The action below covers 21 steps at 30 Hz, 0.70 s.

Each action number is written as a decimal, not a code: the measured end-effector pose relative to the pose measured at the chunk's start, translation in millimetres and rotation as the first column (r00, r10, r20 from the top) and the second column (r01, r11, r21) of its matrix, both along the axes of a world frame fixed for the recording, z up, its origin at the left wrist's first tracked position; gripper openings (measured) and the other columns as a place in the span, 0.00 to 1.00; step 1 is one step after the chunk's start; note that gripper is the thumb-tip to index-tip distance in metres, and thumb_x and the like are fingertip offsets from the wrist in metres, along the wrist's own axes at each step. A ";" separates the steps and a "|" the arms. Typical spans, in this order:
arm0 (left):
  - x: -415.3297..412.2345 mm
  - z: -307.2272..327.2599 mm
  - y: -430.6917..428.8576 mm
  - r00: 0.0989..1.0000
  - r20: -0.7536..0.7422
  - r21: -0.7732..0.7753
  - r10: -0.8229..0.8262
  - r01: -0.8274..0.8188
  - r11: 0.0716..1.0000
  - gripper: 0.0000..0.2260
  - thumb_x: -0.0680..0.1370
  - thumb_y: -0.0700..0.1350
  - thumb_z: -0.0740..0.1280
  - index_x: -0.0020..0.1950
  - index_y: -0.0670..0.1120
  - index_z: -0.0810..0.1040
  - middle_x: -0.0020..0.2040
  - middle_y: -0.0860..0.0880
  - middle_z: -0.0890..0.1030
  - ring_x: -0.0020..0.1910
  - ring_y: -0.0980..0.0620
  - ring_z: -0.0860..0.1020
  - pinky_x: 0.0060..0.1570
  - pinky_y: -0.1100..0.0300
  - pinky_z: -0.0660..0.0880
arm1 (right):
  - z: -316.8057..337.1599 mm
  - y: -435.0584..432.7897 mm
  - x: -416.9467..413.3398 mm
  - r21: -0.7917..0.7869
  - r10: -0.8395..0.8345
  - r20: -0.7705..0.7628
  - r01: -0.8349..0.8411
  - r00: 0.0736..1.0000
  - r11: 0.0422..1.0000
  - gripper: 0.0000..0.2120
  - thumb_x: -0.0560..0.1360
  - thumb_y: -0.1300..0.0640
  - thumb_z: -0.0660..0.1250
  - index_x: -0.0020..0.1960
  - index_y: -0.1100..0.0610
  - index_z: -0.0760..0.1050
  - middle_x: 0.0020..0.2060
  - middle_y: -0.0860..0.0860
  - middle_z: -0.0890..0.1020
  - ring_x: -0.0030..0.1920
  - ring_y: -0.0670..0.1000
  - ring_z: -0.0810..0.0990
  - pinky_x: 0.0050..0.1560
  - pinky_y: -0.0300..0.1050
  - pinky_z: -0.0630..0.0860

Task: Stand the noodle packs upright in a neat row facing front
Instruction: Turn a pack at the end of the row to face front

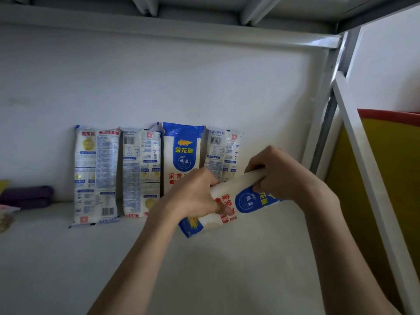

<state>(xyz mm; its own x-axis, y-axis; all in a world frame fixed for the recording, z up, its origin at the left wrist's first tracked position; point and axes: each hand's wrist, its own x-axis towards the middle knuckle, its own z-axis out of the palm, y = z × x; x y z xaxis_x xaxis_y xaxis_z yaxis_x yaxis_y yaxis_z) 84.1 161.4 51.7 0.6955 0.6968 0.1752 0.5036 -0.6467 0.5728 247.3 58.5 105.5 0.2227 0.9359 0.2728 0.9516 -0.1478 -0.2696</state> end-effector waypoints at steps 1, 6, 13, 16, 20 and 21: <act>-0.1 -2.0 1.8 0.999 0.042 -0.023 0.007 -0.006 1.000 0.14 0.64 0.53 0.80 0.46 0.50 0.85 0.38 0.55 0.86 0.35 0.58 0.84 0.39 0.54 0.83 | 2.1 0.2 -0.9 0.078 -0.008 -0.035 0.011 0.999 0.997 0.12 0.68 0.64 0.74 0.49 0.54 0.82 0.46 0.49 0.82 0.47 0.50 0.81 0.41 0.44 0.82; -0.8 -14.0 10.6 0.978 0.196 -0.141 0.077 -0.050 0.989 0.12 0.65 0.50 0.80 0.45 0.51 0.84 0.41 0.54 0.86 0.39 0.58 0.84 0.37 0.59 0.82 | 18.2 -10.8 3.6 0.665 0.003 -0.232 0.156 0.973 0.731 0.11 0.72 0.67 0.71 0.48 0.53 0.81 0.49 0.46 0.82 0.48 0.47 0.79 0.41 0.37 0.76; 22.9 -32.9 -2.3 0.856 0.474 -0.423 0.207 0.015 0.906 0.13 0.65 0.46 0.81 0.46 0.48 0.84 0.43 0.51 0.87 0.41 0.55 0.85 0.38 0.60 0.81 | -1.9 -3.1 30.0 0.029 -0.238 -0.747 0.389 0.621 0.921 0.28 0.65 0.49 0.78 0.55 0.67 0.76 0.47 0.59 0.83 0.45 0.53 0.81 0.47 0.53 0.81; 41.8 -47.9 -16.4 0.788 0.567 -0.529 0.239 0.126 0.839 0.13 0.66 0.45 0.79 0.49 0.47 0.83 0.43 0.52 0.87 0.42 0.56 0.85 0.37 0.63 0.80 | -15.0 4.8 35.1 0.022 -0.091 -0.887 0.239 0.452 0.971 0.20 0.66 0.55 0.78 0.52 0.65 0.79 0.48 0.59 0.86 0.46 0.54 0.85 0.43 0.48 0.81; 66.4 -67.2 -29.1 0.756 0.597 -0.599 0.269 0.196 0.777 0.12 0.68 0.46 0.78 0.50 0.51 0.82 0.43 0.56 0.87 0.44 0.58 0.85 0.39 0.63 0.81 | -23.4 12.2 44.1 0.091 -0.061 -0.889 0.304 0.454 0.948 0.13 0.68 0.60 0.76 0.49 0.63 0.79 0.44 0.56 0.86 0.43 0.55 0.86 0.41 0.50 0.82; 69.4 -71.4 -27.6 0.771 0.588 -0.591 0.244 0.204 0.781 0.13 0.68 0.46 0.78 0.50 0.52 0.82 0.44 0.56 0.87 0.46 0.57 0.84 0.42 0.61 0.82 | -25.6 13.4 46.0 0.094 -0.069 -0.889 0.329 0.452 0.940 0.12 0.68 0.60 0.76 0.49 0.62 0.78 0.44 0.56 0.85 0.43 0.55 0.85 0.41 0.51 0.82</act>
<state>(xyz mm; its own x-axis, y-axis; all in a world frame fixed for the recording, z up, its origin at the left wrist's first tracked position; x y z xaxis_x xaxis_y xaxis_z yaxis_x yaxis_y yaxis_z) 153.6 133.8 -19.8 0.5728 0.8142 0.0944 -0.0891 -0.0526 0.9946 293.3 72.0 79.9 0.6350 0.7724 0.0121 0.1579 -0.1145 -0.9808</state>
